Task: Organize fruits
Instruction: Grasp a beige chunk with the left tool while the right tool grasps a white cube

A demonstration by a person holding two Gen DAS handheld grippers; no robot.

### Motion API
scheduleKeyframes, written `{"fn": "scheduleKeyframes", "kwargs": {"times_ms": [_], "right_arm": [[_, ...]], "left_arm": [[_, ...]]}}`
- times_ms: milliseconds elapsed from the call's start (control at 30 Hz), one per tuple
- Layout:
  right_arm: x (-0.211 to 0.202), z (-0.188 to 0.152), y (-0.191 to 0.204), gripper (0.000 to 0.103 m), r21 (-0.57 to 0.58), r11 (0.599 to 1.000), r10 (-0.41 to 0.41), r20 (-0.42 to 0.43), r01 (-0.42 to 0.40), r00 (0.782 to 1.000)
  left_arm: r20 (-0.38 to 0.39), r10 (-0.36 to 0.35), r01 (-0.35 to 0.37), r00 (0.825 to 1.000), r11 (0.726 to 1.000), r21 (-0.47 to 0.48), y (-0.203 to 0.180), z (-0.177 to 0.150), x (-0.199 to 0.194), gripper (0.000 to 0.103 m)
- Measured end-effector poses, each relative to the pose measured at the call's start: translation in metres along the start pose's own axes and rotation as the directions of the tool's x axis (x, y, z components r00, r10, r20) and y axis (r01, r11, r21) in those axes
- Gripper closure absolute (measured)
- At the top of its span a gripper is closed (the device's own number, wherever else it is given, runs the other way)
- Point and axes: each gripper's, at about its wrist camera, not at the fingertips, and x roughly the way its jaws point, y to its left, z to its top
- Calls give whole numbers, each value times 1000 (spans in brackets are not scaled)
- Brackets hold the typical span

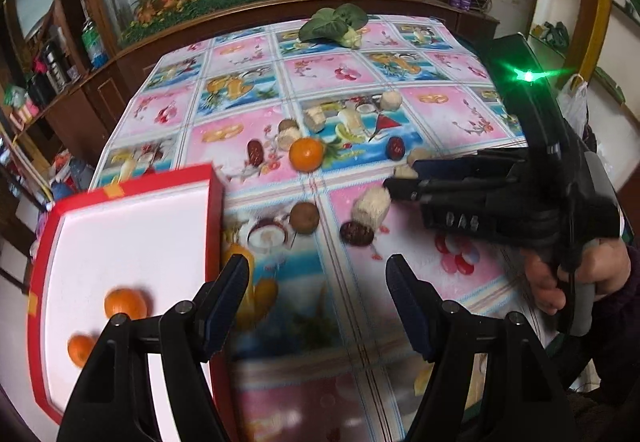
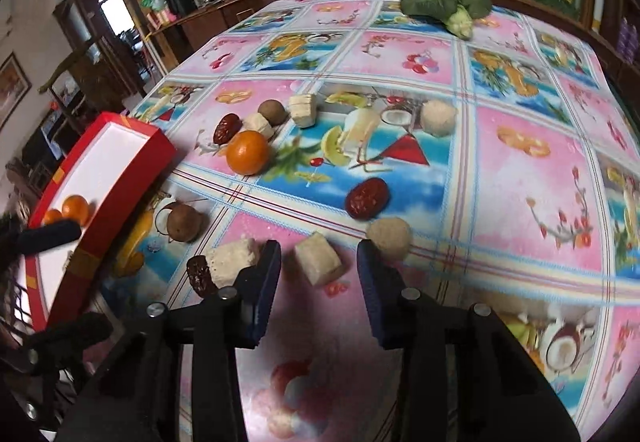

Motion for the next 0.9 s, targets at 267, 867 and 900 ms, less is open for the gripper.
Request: {"fn": "scheduleKeyframes", "kwargs": {"times_ms": [267, 867, 900], "right_arm": [[-10, -7, -20, 81, 46, 999, 25, 4, -26, 1000], [-47, -16, -70, 81, 234, 960, 127, 139, -157, 982], [-48, -17, -72, 81, 239, 959, 121, 143, -152, 982]], "left_arm": [[-54, -44, 49, 998, 995, 86, -13, 19, 20, 32], [-192, -115, 150, 975, 972, 179, -36, 40, 77, 74], [-191, -119, 153, 974, 972, 176, -36, 41, 78, 76]]}}
